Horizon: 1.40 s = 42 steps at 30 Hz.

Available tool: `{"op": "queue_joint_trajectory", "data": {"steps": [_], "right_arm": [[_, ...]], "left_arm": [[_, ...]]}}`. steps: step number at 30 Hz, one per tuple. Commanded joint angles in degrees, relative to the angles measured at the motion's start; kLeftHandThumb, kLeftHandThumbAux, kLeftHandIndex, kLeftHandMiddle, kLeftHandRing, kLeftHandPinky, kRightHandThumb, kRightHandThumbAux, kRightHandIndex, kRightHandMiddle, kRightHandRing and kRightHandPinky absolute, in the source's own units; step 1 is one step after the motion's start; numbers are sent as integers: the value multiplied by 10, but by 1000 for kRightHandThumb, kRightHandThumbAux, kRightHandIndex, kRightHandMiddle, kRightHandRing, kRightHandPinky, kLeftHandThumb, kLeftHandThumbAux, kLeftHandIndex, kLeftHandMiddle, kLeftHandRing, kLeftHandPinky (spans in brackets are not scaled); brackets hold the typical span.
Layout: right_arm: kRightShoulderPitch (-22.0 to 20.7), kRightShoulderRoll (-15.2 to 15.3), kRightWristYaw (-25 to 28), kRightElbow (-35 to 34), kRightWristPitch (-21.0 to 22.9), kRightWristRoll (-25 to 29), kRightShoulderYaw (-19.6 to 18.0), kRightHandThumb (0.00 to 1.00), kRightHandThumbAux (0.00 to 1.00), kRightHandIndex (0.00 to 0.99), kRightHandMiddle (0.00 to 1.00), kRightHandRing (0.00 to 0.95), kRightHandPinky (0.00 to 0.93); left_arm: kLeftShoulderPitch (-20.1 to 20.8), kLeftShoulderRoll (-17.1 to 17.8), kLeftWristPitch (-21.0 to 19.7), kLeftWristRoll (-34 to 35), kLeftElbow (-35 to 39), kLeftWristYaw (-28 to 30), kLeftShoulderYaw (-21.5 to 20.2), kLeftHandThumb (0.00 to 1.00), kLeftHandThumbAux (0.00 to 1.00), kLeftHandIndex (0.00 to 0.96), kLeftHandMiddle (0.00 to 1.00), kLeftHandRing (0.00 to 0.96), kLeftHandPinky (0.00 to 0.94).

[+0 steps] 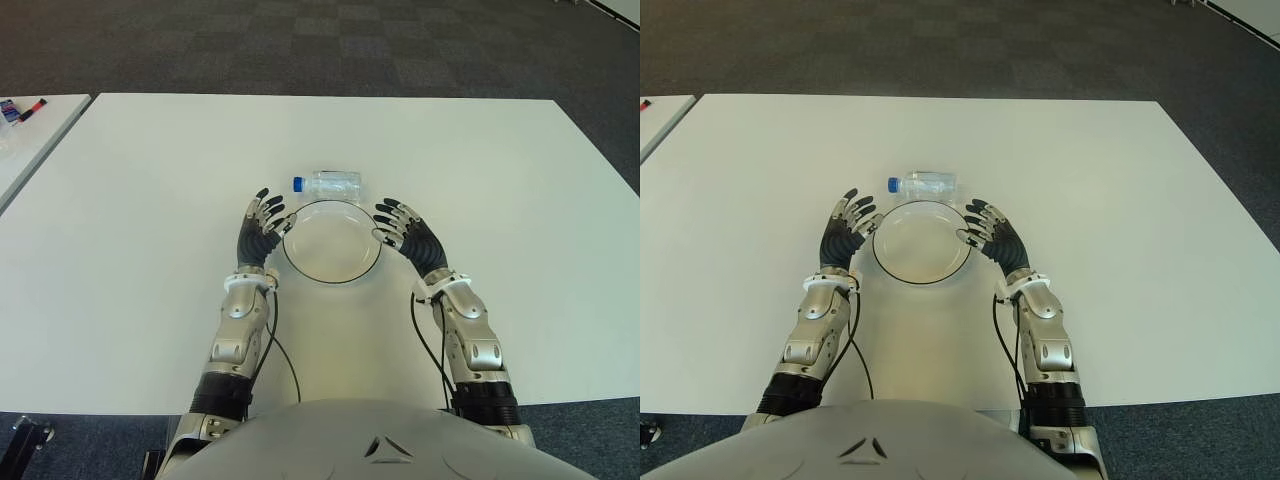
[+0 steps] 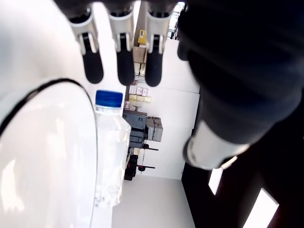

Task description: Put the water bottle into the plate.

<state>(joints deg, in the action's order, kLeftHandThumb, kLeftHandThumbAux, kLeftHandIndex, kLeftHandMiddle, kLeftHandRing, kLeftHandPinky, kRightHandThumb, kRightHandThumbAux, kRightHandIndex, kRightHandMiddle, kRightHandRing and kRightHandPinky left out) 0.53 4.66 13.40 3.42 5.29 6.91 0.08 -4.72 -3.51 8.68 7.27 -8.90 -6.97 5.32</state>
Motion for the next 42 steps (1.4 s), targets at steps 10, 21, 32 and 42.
{"op": "queue_joint_trajectory", "data": {"steps": [10,21,32,42], "right_arm": [[-48,-12,-27,80,-42,-27,9,153,857,159,199,199,239],[-20,-9,-30,36,1,-36,28,133,879,172,209,210,245],[-9,-3,-17,34,27,-27,33,115,888,164,203,214,251],[-17,-2,-7,46,12,-20,31,137,886,162,206,213,247]], "left_arm": [[-4,-39,-16,-4,11,-16,4,309,799,109,212,209,232],[-2,-44,-22,-7,15,-23,9,279,838,109,200,198,219],[5,-47,-17,-7,6,-26,9,301,814,114,214,211,241],[10,-48,-12,-6,-4,-27,8,311,810,113,214,213,236]]}}
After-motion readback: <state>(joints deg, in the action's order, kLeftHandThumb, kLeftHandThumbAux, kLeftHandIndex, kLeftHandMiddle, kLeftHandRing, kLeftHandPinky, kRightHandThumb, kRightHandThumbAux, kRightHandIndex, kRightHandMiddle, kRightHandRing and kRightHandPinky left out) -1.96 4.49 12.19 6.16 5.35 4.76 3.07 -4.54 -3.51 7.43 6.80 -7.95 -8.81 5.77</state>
